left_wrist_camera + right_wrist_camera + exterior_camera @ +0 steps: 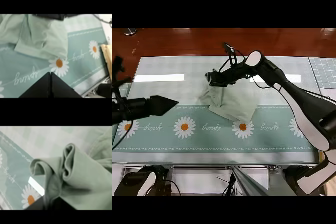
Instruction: Fold the shirts.
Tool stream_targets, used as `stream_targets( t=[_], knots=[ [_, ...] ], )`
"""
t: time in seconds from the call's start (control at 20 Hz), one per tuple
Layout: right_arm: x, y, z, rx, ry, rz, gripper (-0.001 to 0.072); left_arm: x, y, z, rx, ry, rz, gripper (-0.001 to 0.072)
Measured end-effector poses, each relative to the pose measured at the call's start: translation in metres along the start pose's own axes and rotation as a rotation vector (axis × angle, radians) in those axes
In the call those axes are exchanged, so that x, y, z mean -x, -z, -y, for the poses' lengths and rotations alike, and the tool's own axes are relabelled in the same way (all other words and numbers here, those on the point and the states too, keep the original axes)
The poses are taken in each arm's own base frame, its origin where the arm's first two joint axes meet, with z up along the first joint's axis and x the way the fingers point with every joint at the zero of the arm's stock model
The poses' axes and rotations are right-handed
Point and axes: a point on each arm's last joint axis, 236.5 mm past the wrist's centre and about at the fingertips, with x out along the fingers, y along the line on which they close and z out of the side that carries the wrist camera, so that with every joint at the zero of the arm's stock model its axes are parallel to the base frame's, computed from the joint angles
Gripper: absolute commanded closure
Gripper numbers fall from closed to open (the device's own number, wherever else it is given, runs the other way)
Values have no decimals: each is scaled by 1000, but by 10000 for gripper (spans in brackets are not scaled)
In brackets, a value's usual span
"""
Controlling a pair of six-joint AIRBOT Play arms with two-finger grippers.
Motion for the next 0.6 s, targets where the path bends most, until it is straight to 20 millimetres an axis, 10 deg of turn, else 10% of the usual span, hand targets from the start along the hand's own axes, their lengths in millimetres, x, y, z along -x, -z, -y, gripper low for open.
stream_targets(
  t=[0.25, 0.45, 0.6],
  knots=[
    [23, -21, 2, -25, -42, 21, 88, -15, 17, -24, 65, -28, 0, 682],
    [131, -30, 21, -4, 4, 14, 89, -18, 20, -29, 80, -35, 4, 682],
    [218, 8, 64, -16, 227, -4, 89, -19, 20, -31, 83, -38, 6, 682]
  ],
)
